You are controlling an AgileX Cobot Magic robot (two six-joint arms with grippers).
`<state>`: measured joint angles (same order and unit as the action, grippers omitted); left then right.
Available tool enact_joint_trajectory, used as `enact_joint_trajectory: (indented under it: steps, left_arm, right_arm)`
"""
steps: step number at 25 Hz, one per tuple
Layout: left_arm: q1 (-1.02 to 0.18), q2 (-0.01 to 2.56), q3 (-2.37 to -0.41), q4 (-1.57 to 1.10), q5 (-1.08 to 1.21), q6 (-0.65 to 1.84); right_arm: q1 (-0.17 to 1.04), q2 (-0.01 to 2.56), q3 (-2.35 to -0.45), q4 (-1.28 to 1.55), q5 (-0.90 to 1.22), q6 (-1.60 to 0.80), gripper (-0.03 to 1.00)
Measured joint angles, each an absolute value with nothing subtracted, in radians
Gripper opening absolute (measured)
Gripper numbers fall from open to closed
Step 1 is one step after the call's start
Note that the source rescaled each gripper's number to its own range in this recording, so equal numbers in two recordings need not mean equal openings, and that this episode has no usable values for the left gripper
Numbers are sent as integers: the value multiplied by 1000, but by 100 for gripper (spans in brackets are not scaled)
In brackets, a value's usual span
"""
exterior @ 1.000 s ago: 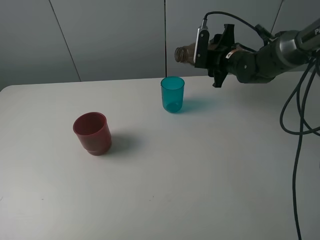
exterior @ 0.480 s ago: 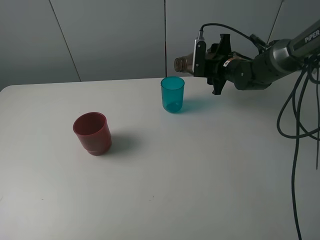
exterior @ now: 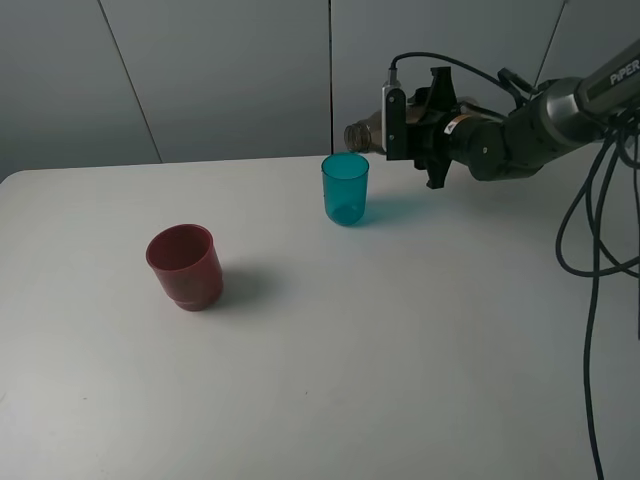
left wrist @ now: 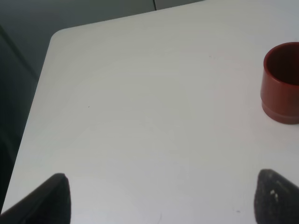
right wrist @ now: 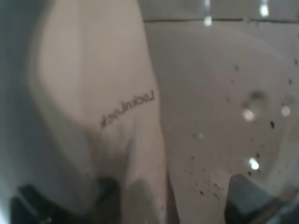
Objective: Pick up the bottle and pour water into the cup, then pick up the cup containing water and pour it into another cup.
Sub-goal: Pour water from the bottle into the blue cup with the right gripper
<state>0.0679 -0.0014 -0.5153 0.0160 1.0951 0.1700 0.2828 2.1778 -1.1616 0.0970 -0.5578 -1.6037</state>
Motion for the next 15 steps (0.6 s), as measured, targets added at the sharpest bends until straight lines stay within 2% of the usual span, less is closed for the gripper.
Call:
enact_joint_trajectory:
  steps: [15]
  left_arm:
    - [68, -1, -515, 16, 1095, 170]
  right_arm:
    - [283, 2178, -1162, 91, -609, -1699, 3]
